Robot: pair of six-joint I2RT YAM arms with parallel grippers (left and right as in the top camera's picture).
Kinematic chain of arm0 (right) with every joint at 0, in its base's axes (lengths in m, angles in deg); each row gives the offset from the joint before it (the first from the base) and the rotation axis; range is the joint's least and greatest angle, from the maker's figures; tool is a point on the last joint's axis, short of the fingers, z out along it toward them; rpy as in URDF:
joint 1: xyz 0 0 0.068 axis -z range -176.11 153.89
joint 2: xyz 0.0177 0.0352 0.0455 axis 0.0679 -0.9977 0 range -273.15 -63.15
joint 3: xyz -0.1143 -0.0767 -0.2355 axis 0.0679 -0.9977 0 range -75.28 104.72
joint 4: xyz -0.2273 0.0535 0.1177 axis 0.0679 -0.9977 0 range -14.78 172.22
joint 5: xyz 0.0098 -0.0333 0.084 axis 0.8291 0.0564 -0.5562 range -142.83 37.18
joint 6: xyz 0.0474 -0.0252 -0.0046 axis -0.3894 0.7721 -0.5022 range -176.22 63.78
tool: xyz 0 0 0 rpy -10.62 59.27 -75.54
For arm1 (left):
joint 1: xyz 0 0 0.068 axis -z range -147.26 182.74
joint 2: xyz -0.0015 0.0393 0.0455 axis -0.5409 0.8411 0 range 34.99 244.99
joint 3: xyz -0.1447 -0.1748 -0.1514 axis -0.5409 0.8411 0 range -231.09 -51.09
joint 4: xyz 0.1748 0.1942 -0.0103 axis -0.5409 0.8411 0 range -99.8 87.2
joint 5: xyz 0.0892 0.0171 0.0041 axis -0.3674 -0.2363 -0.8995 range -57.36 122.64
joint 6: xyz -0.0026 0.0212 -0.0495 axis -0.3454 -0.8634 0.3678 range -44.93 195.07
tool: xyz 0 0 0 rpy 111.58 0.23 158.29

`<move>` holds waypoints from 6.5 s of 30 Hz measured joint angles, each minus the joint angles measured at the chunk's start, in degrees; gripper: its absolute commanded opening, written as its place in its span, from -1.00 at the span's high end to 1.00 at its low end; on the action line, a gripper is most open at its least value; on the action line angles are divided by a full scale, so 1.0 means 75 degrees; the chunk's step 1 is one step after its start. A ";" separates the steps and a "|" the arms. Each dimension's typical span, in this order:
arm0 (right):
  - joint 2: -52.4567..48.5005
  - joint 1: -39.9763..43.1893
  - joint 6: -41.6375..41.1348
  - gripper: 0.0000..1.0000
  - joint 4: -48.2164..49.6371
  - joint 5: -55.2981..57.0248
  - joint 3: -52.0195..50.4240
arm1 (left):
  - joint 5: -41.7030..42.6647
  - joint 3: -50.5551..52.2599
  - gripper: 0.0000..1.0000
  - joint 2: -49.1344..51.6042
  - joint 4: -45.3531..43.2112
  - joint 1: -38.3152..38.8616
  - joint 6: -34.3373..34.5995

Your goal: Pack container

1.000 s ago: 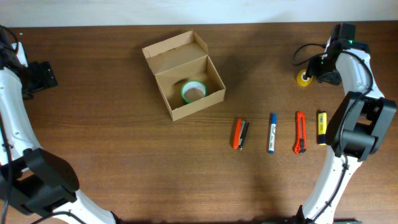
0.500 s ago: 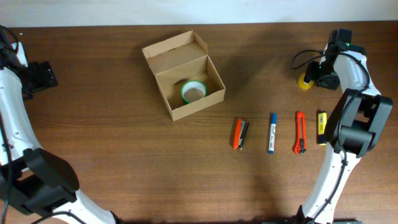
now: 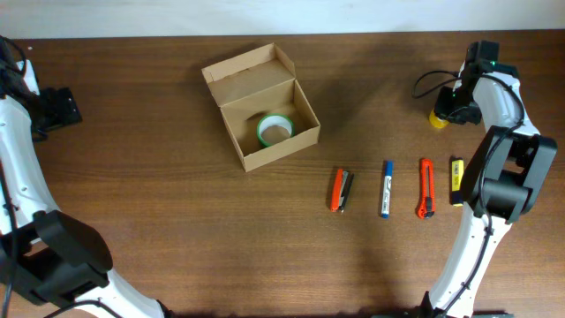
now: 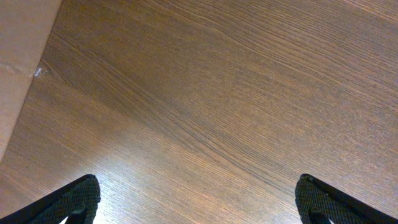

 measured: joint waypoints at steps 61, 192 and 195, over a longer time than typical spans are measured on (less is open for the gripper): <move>0.3920 -0.5132 0.1314 0.93 -0.1329 -0.0254 0.0020 | 0.0000 0.0000 -1.00 0.0000 0.0000 0.0000 0.0000; 0.1620 -0.5094 0.0970 0.93 -0.0726 -0.0198 -0.1052 | 0.0000 0.0000 -1.00 0.0000 0.0000 0.0000 0.0000; 0.1620 -0.5336 0.0970 0.93 -0.0726 -0.0198 -0.1052 | 0.0000 0.0000 -0.99 0.0000 0.0000 0.0000 0.0000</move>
